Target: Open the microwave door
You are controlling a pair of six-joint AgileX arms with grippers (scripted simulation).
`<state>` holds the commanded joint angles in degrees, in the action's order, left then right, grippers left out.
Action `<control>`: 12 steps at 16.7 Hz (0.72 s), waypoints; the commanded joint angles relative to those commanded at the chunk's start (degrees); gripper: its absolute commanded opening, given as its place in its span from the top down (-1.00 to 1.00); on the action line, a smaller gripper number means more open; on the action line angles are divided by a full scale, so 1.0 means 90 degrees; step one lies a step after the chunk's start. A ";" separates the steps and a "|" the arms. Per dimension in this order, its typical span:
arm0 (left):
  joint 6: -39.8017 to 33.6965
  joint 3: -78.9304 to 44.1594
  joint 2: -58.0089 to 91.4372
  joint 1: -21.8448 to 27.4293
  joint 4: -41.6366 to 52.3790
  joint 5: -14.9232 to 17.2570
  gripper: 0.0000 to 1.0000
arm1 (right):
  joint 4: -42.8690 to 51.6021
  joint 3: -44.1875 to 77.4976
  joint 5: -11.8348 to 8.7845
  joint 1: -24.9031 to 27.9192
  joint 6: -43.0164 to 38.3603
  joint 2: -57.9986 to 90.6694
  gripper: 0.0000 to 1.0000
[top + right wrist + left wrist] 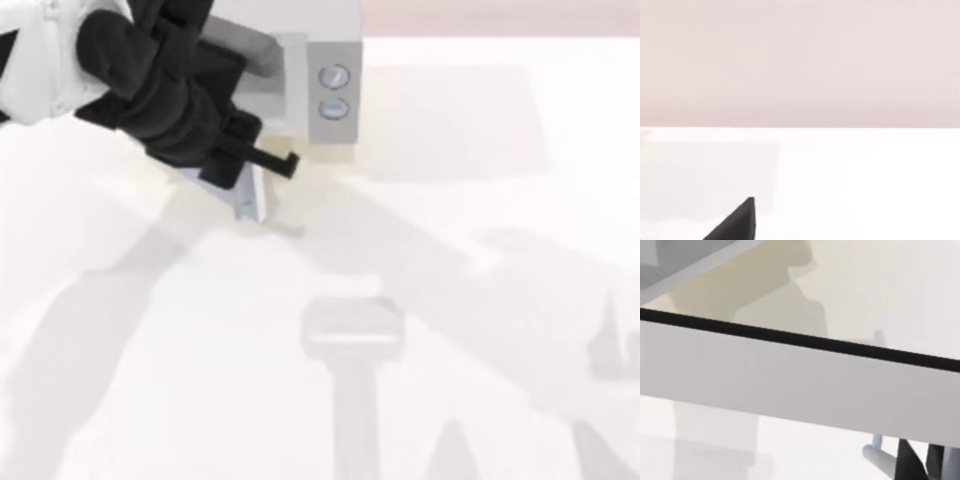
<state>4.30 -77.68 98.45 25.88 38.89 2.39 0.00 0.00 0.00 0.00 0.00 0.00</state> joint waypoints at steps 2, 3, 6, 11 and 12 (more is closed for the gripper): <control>0.0000 0.0029 0.0014 0.0019 0.0000 0.0046 1.00 | 0.0000 0.0000 0.0000 0.0000 0.0000 0.0000 -1.00; 0.0073 0.0052 -0.0019 -0.0009 -0.0001 0.0074 1.00 | 0.0000 0.0000 0.0000 0.0000 0.0000 0.0000 -1.00; 0.0447 0.0204 -0.0175 -0.0167 0.0016 0.0250 1.00 | 0.0000 0.0000 0.0000 0.0000 0.0000 0.0000 -1.00; 0.1019 0.0427 -0.0391 -0.0384 0.0057 0.0586 1.00 | 0.0000 0.0000 0.0000 0.0000 0.0000 0.0000 -1.00; 0.1021 0.0428 -0.0392 -0.0385 0.0057 0.0587 1.00 | 0.0000 0.0000 0.0000 0.0000 0.0000 0.0000 -1.00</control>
<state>13.50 -73.83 94.92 22.42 39.40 7.67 0.00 0.00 0.00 0.00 0.00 0.00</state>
